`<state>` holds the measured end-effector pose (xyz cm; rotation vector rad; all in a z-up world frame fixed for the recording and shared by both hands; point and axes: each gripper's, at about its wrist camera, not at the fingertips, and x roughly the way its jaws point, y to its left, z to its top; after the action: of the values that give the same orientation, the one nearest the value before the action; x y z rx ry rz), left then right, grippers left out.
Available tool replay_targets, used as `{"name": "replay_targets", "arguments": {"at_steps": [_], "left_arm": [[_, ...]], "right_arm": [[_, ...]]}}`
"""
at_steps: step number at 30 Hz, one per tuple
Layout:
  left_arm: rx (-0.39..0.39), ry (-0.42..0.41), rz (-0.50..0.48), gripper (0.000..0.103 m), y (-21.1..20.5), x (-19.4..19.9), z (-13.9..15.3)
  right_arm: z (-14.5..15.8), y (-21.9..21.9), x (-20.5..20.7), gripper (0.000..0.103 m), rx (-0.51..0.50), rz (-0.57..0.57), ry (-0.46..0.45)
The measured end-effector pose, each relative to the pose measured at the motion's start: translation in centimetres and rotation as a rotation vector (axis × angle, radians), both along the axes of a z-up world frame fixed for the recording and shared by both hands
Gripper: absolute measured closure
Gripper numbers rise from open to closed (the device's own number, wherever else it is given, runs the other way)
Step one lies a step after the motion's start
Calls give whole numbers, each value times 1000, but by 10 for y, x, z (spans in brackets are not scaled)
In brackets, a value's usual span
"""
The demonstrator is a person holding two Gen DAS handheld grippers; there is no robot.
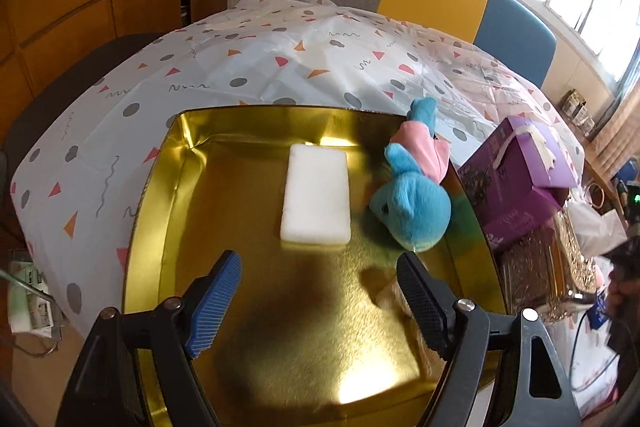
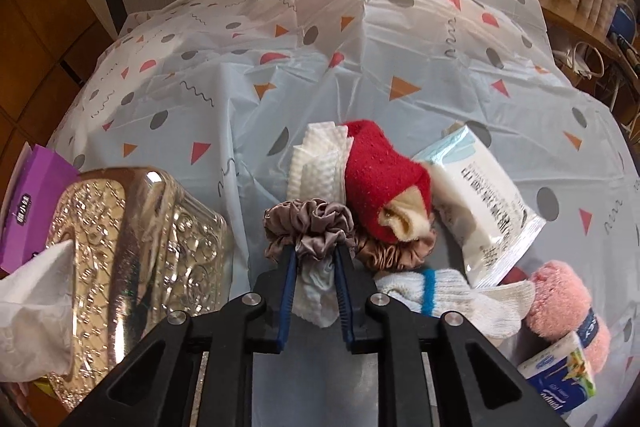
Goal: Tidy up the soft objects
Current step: 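Release the sponge into the tray with the left tool while the right tool grasps the scrunchie, then carry the scrunchie with white mesh pad into the tray and open the right tool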
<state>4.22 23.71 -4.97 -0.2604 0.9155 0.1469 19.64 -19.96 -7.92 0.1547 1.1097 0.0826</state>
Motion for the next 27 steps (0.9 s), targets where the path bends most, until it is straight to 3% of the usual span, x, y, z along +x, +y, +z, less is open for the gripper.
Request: {"name": "replay_targets", "arguments": {"at_steps": [5, 14, 21, 27], "left_arm": [[33, -25, -11, 22, -4, -13, 6], [56, -36, -24, 20, -10, -25, 9], [66, -31, -3, 20, -5, -33, 7], [70, -46, 71, 20, 20, -45, 10]], "right_arm": [[30, 3, 8, 86, -34, -13, -63], [113, 42, 24, 86, -68, 39, -243], [165, 125, 1, 86, -1, 243, -368], [157, 207, -45, 86, 97, 484, -331]]}}
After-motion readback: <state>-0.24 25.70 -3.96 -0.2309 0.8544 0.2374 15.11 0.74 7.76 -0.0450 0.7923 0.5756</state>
